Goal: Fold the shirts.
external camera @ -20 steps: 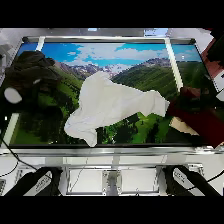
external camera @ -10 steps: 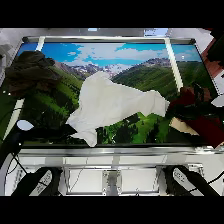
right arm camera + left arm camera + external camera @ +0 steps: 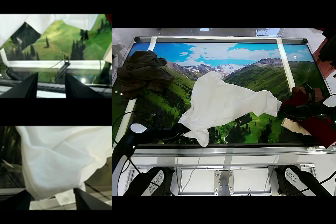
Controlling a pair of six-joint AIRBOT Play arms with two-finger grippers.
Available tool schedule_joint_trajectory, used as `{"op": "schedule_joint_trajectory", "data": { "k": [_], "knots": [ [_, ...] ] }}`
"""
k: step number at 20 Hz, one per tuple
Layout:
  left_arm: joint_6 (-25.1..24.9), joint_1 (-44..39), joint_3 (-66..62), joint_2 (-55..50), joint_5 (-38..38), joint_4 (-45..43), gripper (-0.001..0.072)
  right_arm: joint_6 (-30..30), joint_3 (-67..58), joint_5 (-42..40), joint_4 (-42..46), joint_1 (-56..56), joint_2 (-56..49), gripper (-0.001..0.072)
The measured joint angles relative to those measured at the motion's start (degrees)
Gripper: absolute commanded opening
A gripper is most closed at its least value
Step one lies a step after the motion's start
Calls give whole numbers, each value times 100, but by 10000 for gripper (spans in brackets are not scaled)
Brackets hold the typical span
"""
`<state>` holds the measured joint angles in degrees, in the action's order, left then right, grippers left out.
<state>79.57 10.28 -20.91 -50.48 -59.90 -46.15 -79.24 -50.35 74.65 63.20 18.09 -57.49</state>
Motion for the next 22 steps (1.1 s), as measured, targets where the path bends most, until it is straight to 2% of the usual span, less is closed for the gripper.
{"op": "schedule_joint_trajectory", "data": {
  "k": [2,3,5,6,9,12,13,14,19,22],
  "knots": [
    [7,0,2,0,81,26,574,0,0,11,-17,0,0,400],
    [15,0,4,0,146,44,534,0,0,9,-37,0,0,400],
    [15,2,4,0,295,175,40,0,0,2,-74,0,0,400],
    [15,4,4,0,385,260,15,0,0,-7,-114,0,0,400],
    [-79,4,4,0,669,483,14,0,116,-48,-295,-31,0,400],
    [-164,4,4,0,807,592,14,-20,649,-450,-535,-315,2,421],
    [-188,4,4,0,833,608,14,-28,885,-741,-654,-457,0,492],
    [-214,4,4,0,852,627,14,-46,1134,-1137,-820,-623,0,528],
    [-284,4,4,0,890,673,14,-289,1829,-3410,-1506,-1287,-188,525],
    [-299,4,4,0,896,675,14,-396,1941,-4159,-1825,-1438,-529,523]
  ]
}}
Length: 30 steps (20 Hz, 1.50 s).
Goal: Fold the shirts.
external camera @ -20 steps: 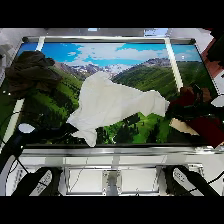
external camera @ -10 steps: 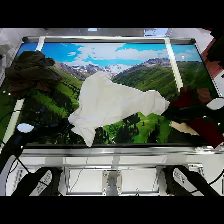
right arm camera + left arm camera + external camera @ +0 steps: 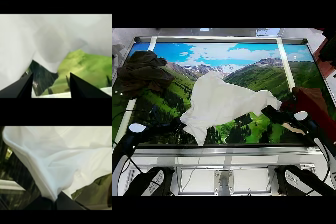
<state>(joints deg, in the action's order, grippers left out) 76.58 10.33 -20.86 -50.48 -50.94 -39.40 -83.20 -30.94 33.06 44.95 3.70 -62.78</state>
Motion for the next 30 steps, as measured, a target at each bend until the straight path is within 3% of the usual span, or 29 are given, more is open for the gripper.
{"op": "schedule_joint_trajectory", "data": {
  "k": [3,8,9,11,12,16,20,26,30],
  "knots": [
    [-7,0,0,0,11,0,14,101,44,-326,-393,-52,-374,518],
    [-9,0,0,0,37,0,14,984,-63,-531,-1506,-85,-809,490],
    [-9,0,0,0,39,0,14,1141,-136,-553,-1694,-103,-887,416],
    [-17,0,0,0,42,0,14,1351,-293,-562,-1950,-155,-1010,135],
    [-44,0,0,0,44,-2,14,1438,-363,-562,-2022,-184,-1054,34],
    [-146,0,-164,0,44,-7,14,1690,-599,-358,-2168,-205,-1099,31],
    [-289,83,-1209,7,-118,-9,14,1919,-955,452,-1915,-13,-660,31],
    [-595,802,-3941,374,-1263,-39,14,1711,-1884,2031,-1086,938,1547,29],
    [-678,1128,-5530,944,-1521,-131,13,1449,-3058,2684,-457,1685,3171,29]
  ]
}}
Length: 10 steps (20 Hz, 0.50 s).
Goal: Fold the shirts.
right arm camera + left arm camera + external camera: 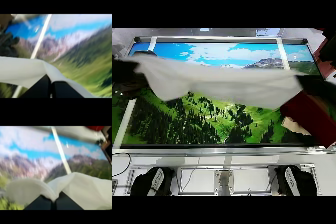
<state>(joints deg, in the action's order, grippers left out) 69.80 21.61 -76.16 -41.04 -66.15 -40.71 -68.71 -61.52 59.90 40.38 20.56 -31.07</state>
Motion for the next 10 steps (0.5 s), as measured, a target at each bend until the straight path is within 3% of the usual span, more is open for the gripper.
{"op": "schedule_joint_trajectory", "data": {
  "k": [5,10],
  "knots": [
    [22,103,-1923,374,9,-791,13,-243,-1755,120,874,455,787,28],
    [118,118,-2597,260,-433,-1213,12,-358,-2581,151,717,549,490,29]
  ]
}}
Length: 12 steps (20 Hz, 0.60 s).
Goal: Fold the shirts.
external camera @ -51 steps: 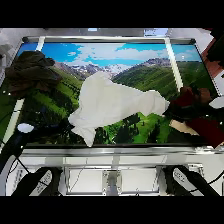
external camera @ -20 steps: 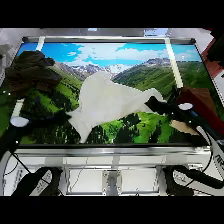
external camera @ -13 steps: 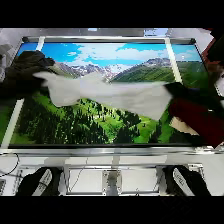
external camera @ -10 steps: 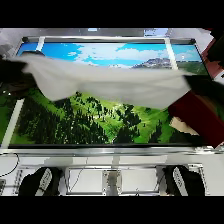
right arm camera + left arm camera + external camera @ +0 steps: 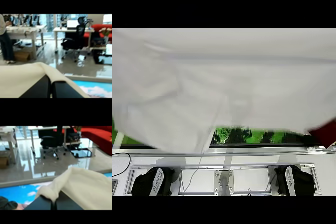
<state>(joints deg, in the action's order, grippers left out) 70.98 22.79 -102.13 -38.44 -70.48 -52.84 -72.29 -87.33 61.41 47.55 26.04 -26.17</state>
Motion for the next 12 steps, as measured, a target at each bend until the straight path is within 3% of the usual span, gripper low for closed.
{"op": "schedule_joint_trajectory", "data": {
  "k": [6,9,12],
  "knots": [
    [-83,-48,1272,-1071,-804,442,13,-66,852,1296,-1071,-181,-1458,30],
    [-431,-354,2229,-1867,-713,492,13,122,1681,968,-1115,-688,-2203,30],
    [-566,-859,2745,-2804,70,240,13,264,2404,-175,-929,-1478,-3128,29]
  ]
}}
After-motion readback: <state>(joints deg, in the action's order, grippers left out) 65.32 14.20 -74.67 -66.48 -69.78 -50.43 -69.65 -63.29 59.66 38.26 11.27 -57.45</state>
